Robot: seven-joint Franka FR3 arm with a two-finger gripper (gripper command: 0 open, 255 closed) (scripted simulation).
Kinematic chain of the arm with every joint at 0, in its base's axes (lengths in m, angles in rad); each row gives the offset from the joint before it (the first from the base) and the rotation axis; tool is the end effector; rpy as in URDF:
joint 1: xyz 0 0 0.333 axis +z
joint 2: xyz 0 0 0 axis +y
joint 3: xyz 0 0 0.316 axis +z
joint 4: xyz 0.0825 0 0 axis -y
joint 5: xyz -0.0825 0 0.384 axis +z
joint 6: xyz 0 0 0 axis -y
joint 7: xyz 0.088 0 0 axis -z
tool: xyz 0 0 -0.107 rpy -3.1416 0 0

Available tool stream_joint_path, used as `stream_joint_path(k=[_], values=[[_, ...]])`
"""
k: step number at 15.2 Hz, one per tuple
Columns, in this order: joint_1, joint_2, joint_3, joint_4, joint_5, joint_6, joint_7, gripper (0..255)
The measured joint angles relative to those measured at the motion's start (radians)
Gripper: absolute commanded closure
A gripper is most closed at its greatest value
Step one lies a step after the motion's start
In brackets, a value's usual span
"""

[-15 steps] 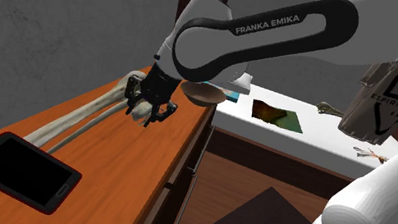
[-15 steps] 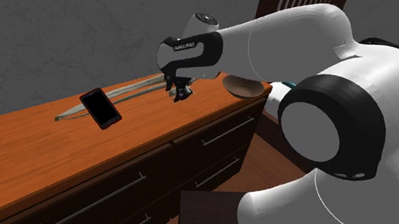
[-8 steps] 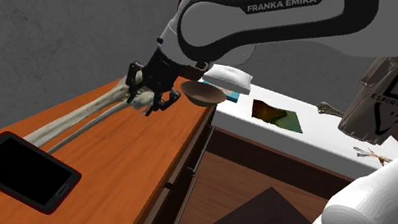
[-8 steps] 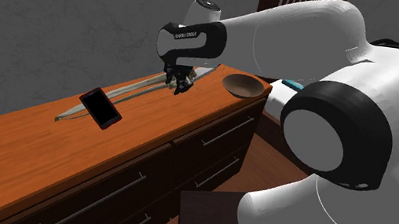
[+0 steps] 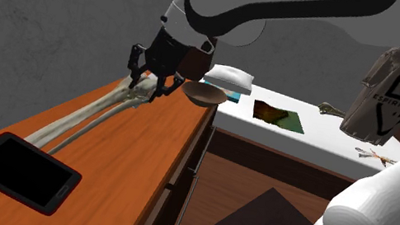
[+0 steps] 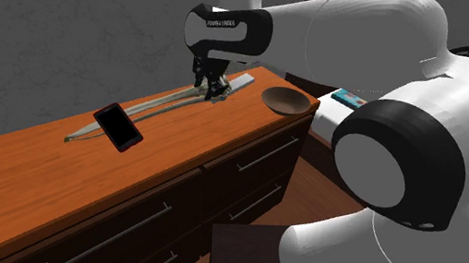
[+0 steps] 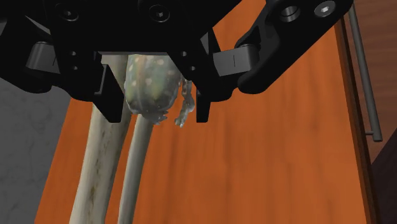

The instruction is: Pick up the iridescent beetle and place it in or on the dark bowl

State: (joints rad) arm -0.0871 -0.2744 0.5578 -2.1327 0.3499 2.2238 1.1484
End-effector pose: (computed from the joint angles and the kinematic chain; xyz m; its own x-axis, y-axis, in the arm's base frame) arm 0.4452 0.2625 0.5390 0.6743 -0.7372 -0.0422 -0.6983 -0.6181 -0.3609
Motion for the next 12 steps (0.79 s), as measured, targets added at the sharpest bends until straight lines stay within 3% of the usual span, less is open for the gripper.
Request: stream_joint_path(k=[6,12], values=[[-0.006,-0.015,-0.018,0.049,-0.003,-0.066,-0.003,255],[-0.038,-0.046,-0.126,0.021,0.027,-0.107,-0.149,255]])
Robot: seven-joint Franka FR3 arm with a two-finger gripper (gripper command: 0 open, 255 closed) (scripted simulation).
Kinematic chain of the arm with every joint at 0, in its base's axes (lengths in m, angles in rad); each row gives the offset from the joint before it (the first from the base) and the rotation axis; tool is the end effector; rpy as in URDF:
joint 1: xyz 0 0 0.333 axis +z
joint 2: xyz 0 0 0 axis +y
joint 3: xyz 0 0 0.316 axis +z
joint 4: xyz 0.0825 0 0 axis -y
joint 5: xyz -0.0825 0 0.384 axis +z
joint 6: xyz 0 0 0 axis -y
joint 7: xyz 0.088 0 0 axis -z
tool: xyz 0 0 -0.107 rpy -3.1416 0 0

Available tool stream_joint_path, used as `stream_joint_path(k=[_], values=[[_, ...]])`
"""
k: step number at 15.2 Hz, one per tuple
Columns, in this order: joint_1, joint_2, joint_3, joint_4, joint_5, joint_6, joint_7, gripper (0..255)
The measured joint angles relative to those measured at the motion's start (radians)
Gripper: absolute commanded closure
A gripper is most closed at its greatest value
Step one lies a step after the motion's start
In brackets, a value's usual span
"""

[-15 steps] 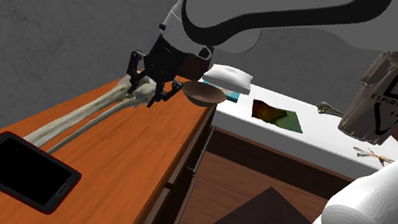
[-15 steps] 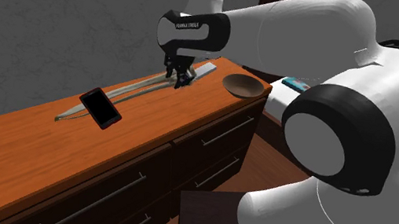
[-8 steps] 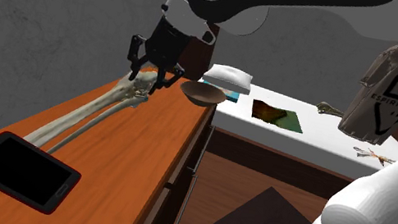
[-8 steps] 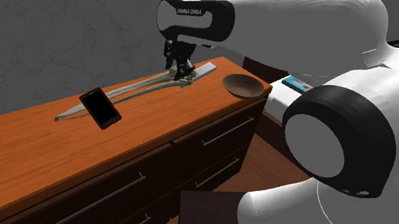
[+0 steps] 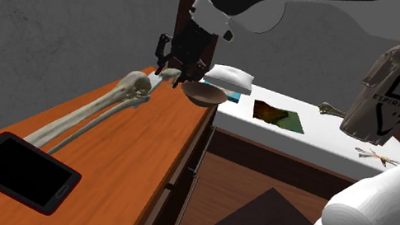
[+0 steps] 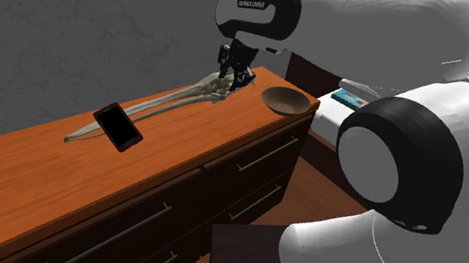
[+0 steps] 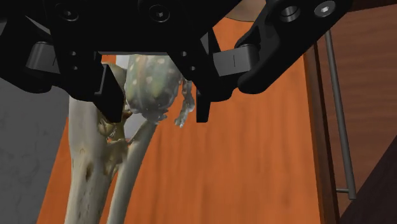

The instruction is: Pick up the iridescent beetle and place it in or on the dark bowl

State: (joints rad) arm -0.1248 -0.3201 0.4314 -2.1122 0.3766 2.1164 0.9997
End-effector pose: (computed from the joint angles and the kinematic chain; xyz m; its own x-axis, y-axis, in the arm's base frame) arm 0.4627 0.1867 0.5670 0.6726 -0.7387 -0.0430 -0.7001 -0.6165 -0.3604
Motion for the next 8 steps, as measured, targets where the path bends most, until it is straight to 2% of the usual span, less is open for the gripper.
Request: stream_joint_path(k=[8], values=[[-0.065,0.032,-0.139,0.033,0.0,-0.061,-0.192,255]])
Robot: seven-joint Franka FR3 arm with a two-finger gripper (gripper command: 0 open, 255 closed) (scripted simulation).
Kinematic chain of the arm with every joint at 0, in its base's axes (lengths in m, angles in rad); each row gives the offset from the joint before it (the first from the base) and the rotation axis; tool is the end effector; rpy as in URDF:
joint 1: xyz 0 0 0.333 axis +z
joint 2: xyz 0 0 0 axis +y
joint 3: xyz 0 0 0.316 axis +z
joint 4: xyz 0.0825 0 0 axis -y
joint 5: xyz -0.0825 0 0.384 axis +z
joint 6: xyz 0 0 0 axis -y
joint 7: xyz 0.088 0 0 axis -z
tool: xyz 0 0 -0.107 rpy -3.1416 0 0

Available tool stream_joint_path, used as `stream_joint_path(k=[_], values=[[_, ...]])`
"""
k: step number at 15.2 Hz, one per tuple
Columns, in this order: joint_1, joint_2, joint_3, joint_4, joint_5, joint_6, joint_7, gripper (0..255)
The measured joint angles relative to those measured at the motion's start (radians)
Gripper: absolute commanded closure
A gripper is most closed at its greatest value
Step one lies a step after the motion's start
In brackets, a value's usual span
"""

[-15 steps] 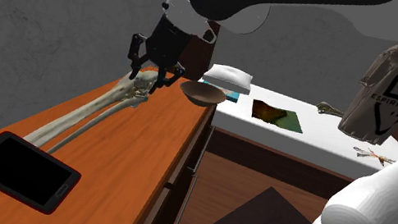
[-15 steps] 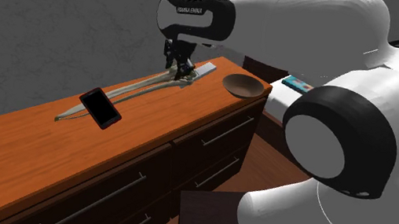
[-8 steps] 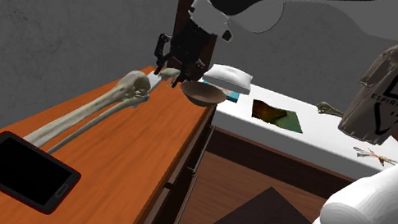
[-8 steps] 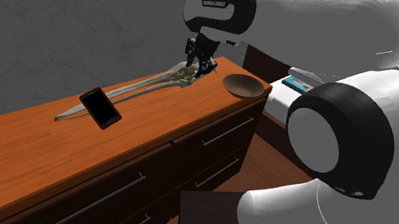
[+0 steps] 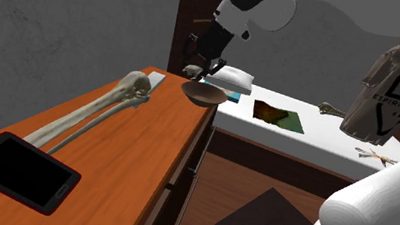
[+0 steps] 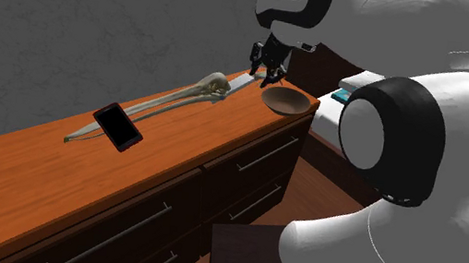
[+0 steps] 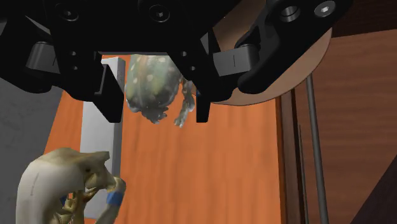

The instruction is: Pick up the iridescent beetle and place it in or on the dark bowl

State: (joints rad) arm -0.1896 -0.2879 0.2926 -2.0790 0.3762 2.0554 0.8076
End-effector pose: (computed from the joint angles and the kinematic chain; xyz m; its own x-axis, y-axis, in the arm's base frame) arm 0.4930 0.0848 0.5712 0.6734 -0.7380 -0.0424 -0.6991 -0.6172 -0.3610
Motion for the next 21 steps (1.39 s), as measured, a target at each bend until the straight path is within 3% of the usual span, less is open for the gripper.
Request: stream_joint_path(k=[6,21], values=[[-0.052,0.055,-0.089,0.05,-0.006,-0.039,-0.13,255],[-0.049,0.091,-0.09,-0.092,0.023,0.127,-0.203,255]])
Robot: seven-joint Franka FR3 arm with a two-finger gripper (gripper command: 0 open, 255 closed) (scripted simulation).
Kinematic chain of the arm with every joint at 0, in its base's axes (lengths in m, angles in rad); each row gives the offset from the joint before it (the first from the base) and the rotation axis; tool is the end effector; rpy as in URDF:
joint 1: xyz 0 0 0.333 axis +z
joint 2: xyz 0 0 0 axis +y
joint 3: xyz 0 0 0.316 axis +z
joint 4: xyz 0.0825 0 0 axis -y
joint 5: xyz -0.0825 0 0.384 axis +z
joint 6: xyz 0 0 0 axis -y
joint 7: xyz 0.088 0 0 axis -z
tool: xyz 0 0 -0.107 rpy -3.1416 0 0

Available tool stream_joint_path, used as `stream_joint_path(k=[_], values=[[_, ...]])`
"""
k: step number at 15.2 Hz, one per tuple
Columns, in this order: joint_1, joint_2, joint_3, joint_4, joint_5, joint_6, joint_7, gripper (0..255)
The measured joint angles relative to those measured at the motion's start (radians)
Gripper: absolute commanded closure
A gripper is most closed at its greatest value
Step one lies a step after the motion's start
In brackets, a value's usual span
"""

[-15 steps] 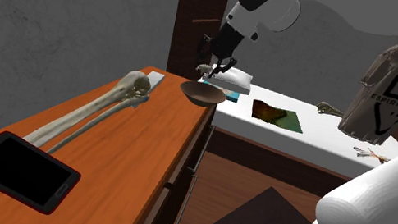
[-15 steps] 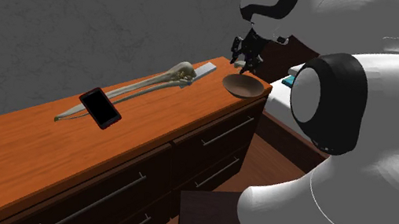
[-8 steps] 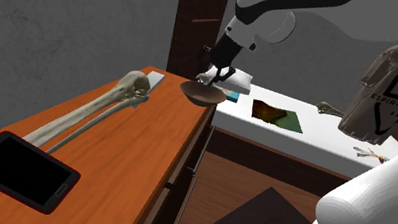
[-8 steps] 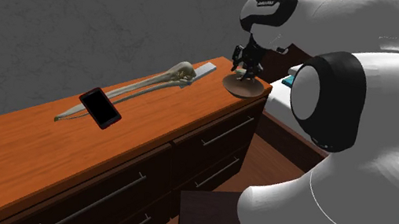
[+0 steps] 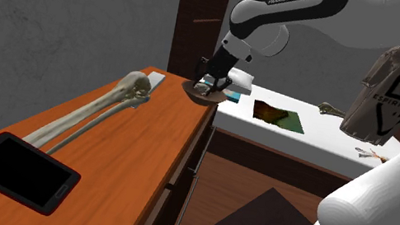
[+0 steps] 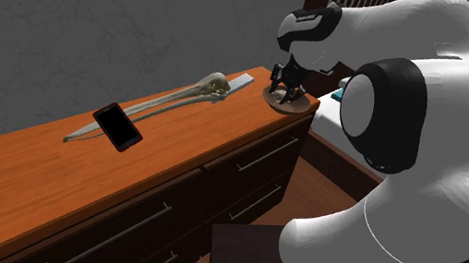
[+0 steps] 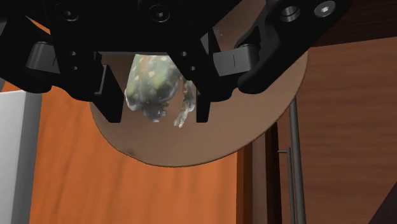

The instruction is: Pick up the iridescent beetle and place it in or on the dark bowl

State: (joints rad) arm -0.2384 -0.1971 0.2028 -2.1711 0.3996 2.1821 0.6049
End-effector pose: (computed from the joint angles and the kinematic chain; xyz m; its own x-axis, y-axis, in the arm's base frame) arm 0.5150 0.0007 0.4977 0.6746 -0.7369 -0.0426 -0.6983 -0.6185 -0.3604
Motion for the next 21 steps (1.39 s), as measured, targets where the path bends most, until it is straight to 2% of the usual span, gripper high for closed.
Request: stream_joint_path(k=[5,6,12,17,21], values=[[0.0,0.001,0.0,-0.004,0.001,0.005,-0.002,255],[0.0,0.001,0.0,-0.004,0.001,0.005,-0.002,0],[0.0,0.001,0.0,-0.004,0.001,0.005,-0.002,0],[-0.015,-0.051,-0.025,0.051,-0.012,-0.106,0.002,0],[-0.016,-0.055,-0.027,0.057,-0.013,-0.118,0.003,0]])
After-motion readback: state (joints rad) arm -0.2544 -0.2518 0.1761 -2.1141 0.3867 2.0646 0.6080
